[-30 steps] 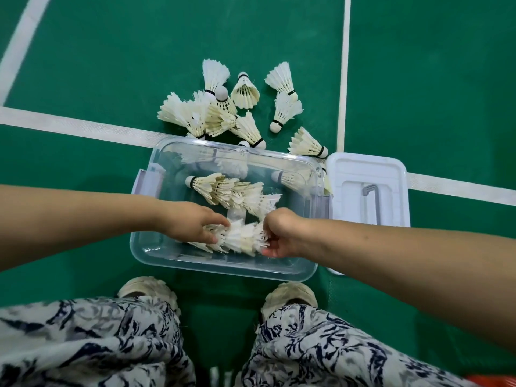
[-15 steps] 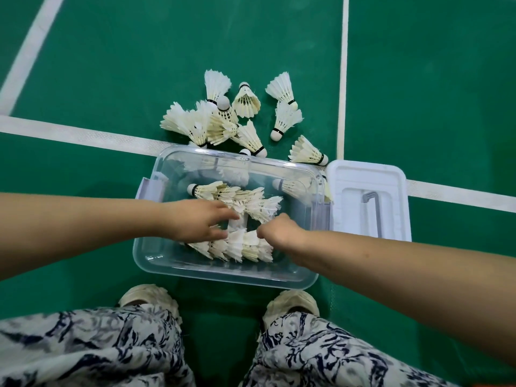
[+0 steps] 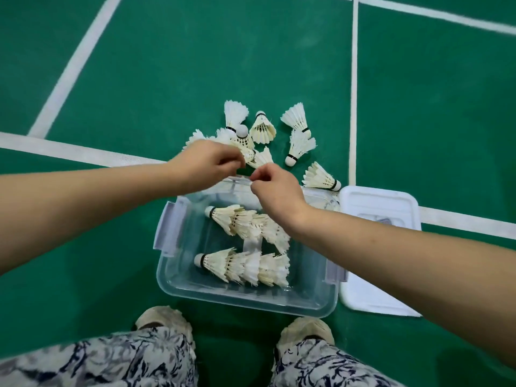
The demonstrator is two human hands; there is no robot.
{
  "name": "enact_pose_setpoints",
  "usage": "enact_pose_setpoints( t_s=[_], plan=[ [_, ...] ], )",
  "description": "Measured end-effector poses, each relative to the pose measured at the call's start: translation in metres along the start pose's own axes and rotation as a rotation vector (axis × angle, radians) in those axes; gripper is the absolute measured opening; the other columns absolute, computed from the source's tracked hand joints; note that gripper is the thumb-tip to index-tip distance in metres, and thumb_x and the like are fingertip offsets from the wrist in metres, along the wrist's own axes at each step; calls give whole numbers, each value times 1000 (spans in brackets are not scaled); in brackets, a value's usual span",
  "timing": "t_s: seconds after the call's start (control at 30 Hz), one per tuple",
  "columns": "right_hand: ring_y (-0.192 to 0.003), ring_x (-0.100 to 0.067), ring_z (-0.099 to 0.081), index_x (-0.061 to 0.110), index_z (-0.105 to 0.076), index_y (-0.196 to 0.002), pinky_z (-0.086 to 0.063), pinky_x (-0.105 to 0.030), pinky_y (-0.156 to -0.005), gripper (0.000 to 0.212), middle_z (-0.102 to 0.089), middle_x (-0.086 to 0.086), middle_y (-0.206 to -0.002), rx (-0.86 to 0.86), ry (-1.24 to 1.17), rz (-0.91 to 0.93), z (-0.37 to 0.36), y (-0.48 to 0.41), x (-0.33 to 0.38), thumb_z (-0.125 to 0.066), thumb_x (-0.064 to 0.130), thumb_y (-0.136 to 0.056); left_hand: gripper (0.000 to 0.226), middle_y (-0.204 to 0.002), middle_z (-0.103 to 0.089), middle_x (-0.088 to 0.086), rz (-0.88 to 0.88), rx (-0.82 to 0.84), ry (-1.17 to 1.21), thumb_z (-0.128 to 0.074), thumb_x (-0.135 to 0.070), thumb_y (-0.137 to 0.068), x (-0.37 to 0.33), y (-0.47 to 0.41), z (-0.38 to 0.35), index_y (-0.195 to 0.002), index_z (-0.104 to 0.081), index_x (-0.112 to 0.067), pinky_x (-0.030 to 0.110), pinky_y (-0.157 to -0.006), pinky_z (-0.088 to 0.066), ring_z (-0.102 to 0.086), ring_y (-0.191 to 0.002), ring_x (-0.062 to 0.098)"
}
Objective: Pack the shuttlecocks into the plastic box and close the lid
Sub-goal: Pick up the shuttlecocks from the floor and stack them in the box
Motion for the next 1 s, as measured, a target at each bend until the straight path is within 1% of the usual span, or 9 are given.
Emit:
enact_pose_setpoints(
  t_s=[0.1, 0.2, 0.3, 0.4, 0.5, 0.6, 0.73, 0.9, 1.0],
  plan=[
    [-67, -11, -47, 20, -55, -81, -36, -25, -60, 15, -53, 9, -71, 4, -3, 62, -1, -8, 13, -49, 7, -82, 23, -103, -66, 4, 88, -66, -66, -47, -20, -91, 34, -20, 13, -108, -61, -17, 28, -73, -41, -57, -87, 21],
    [-64, -12, -45, 24, -54, -74, -35, -25, -58, 21, -53, 8, -70, 39, 5, 56, -8, -14, 15, -49, 6, -82, 36, -127, -50, 12, 192, 98, -147, -49, -32, -90, 77, -34, -4, -126, -49, -27, 35, -92, -39, -50, -111, 28],
    [-65, -13, -46, 28, -52, -68, -35, -24, -59, 27, -52, 9, -67, 57, 13, 42, -18, -19, 14, -49, 4, -80, 61, -144, -31, 14, 242, 191, -280, -56, -42, -85, 109, -41, -17, -139, -28, -38, 43, -105, -31, -33, -128, 33],
    [-63, -10, -45, 27, -52, -68, -35, -23, -57, 27, -52, 9, -67, 76, 11, 47, -24, -22, 16, -50, 3, -80, 90, -153, -9, 15, 266, 252, -327, -65, -49, -76, 120, -50, -28, -143, -5, -40, 50, -110, -25, -18, -136, 39],
    [-61, -9, -44, 27, -52, -67, -36, -24, -55, 27, -52, 9, -66, 74, -5, 54, -25, -26, 16, -50, 3, -79, 105, -155, -3, 13, 286, 243, -238, -71, -50, -70, 118, -64, -32, -143, 4, -39, 48, -109, -27, -21, -136, 39],
    [-59, -8, -43, 26, -53, -67, -34, -23, -53, 26, -51, 9, -65, 78, -15, 49, -26, -27, 14, -50, 3, -78, 100, -151, -22, 13, 263, 251, -304, -67, -53, -71, 114, -74, -35, -144, -3, -32, 43, -105, -32, -33, -130, 38],
    [-56, -9, -42, 26, -54, -68, -33, -21, -48, 26, -52, 8, -64, 84, -23, 35, -26, -26, 11, -50, 3, -79, 67, -130, -50, 13, 198, 275, -411, -57, -49, -80, 108, -73, -40, -137, -31, -27, 38, -99, -33, -47, -117, 31],
    [-57, -9, -42, 26, -53, -66, -33, -22, -51, 26, -52, 9, -64, 91, -20, 55, -26, -22, 14, -49, 3, -78, 52, -110, -54, 5, 198, 267, -366, -64, -46, -71, 109, -64, -41, -119, -44, -35, 47, -92, -42, -43, -103, 30],
    [-58, -10, -43, 26, -54, -66, -34, -23, -54, 26, -52, 8, -64, 93, -36, 49, -24, -18, 11, -49, 2, -78, 51, -110, -53, 5, 167, 217, -349, -66, -42, -71, 104, -62, -37, -118, -49, -29, 45, -91, -42, -41, -102, 29]
  ],
)
Point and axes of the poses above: each hand's wrist, its own y-axis away from the middle knuckle, its own z-axis out of the back of the hand, x = y × z, the point moved 8 cm from there along -y, towards the middle knuckle
